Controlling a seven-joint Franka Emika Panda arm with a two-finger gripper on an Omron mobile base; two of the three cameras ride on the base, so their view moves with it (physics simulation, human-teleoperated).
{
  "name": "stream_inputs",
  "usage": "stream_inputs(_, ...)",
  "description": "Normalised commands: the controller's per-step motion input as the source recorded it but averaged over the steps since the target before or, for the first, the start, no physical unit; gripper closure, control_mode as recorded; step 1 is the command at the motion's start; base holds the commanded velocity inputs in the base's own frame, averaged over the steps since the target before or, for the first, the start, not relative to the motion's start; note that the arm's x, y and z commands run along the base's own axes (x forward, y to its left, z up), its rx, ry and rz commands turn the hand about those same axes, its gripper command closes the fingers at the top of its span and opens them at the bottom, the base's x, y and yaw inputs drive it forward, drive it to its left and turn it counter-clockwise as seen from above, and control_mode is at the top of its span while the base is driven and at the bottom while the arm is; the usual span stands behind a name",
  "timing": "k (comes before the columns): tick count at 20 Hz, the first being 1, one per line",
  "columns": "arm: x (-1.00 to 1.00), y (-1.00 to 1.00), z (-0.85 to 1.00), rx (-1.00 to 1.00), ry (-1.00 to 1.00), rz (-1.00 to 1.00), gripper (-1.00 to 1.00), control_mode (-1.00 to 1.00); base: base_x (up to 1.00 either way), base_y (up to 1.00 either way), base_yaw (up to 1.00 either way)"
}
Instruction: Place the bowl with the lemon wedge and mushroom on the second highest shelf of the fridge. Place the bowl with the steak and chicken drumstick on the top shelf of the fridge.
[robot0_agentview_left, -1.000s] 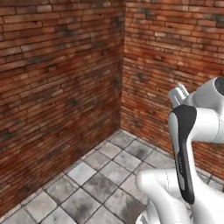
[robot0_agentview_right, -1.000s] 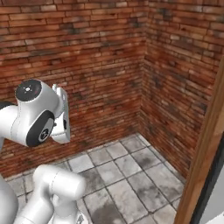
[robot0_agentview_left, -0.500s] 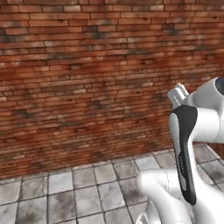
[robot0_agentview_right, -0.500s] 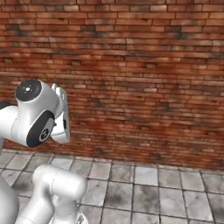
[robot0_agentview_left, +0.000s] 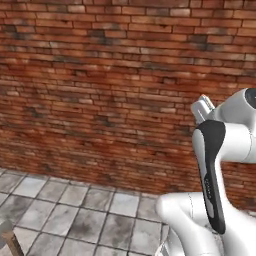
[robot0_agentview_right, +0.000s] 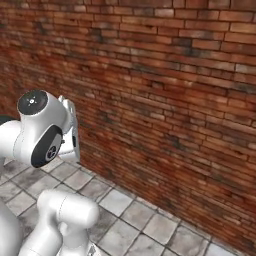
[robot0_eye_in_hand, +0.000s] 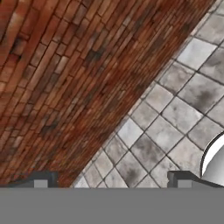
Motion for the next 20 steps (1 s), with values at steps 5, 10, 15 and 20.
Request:
stream_inputs(5, 0.00, 0.00, 0.00, 0.00, 0.00, 0.00, -1.00, 1.00, 1.00, 0.04, 0.56)
stream_inputs(10, 0.00, 0.00, 0.00, 0.00, 0.00, 0.00, -1.00, 1.00, 1.00, 0.00, 0.54)
stream_inputs(15, 0.00, 0.00, 0.00, 0.00, 0.00, 0.00, -1.00, 1.00, 0.94, 0.00, 0.71)
stream_inputs(20, 0.00, 0.00, 0.00, 0.00, 0.00, 0.00, -1.00, 1.00, 1.00, 0.00, 0.61)
